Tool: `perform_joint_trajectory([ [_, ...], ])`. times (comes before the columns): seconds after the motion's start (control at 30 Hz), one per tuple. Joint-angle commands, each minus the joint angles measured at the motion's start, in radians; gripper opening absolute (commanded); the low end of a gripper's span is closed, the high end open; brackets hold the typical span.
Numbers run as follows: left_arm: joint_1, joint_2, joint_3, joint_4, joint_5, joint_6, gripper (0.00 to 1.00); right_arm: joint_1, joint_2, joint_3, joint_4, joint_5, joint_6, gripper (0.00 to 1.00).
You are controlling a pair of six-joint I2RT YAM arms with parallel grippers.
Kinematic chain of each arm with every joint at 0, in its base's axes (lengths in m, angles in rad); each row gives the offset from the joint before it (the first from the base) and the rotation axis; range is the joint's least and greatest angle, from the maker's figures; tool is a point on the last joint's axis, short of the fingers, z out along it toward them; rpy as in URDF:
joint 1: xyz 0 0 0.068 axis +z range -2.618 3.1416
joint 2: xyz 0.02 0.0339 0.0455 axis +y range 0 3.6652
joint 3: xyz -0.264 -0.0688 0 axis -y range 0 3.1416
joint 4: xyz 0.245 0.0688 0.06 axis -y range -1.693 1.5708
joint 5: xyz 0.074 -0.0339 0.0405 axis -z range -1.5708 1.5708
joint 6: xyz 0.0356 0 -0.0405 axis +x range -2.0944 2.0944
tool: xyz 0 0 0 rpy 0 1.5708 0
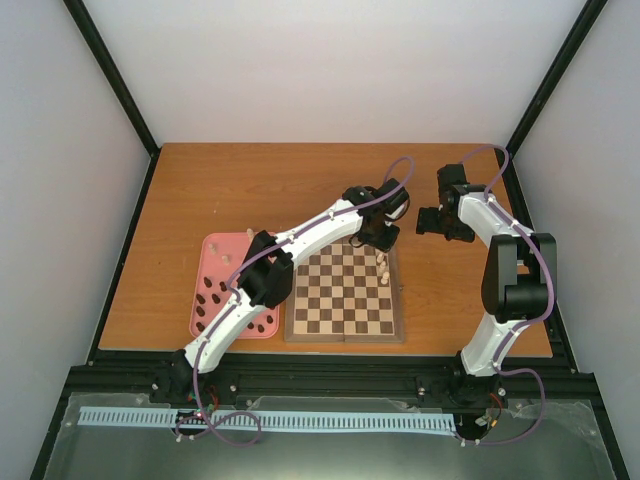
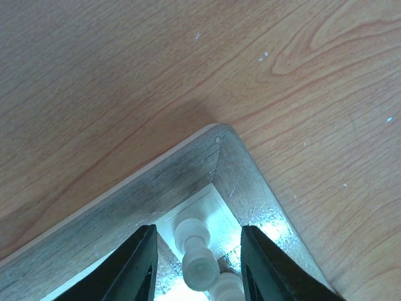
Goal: Set up the chess pieces on the board
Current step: Place the chess piece on the chessboard.
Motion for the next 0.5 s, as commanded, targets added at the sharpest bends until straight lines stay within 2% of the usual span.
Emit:
perform_joint_trajectory([
  [0.0, 0.005, -0.020, 0.011, 0.000, 0.018, 0.014, 0.41, 0.002, -0.001, 0.017, 0.000, 0.012, -0.003, 1.00],
  [0.33, 0.021, -0.093, 0.028, 0.017, 0.044, 0.021, 0.54, 0.001, -0.004, 0.037, -0.008, 0.014, 0.000, 1.00],
  [0.47, 0.036, -0.153, 0.036, 0.003, 0.022, 0.031, 0.55, 0.001, -0.015, 0.041, -0.012, 0.012, 0.000, 1.00],
])
